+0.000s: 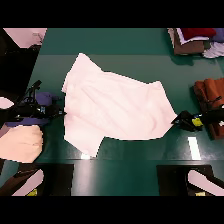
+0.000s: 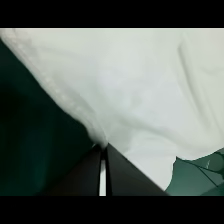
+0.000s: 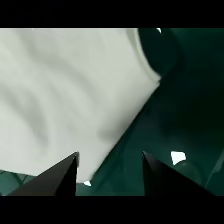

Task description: Fold the shirts.

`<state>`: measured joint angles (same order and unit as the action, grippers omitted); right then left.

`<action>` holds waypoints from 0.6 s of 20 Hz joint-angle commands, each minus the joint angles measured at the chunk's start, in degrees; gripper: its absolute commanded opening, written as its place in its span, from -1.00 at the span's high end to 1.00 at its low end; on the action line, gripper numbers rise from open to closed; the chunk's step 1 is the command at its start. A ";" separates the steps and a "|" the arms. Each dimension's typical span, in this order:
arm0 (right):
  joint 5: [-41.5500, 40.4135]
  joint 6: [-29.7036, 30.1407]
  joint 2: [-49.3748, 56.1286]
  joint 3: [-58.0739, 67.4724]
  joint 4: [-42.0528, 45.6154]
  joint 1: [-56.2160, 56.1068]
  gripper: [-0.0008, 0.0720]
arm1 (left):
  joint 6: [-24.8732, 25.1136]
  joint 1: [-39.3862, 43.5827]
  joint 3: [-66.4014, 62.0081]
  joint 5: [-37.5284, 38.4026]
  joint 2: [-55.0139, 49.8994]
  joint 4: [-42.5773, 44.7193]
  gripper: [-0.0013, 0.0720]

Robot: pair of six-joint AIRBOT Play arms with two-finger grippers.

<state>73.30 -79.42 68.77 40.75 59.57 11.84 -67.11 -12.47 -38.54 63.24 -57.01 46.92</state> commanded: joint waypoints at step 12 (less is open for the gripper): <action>-2.60 0.39 -13.62 28.96 0.42 -6.10 0.92 | -1.99 -0.02 -38.29 1.36 8.07 0.22 0.91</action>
<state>72.40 -78.26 61.69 59.16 59.59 5.87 -68.64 -12.47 -62.17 65.08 -51.77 47.11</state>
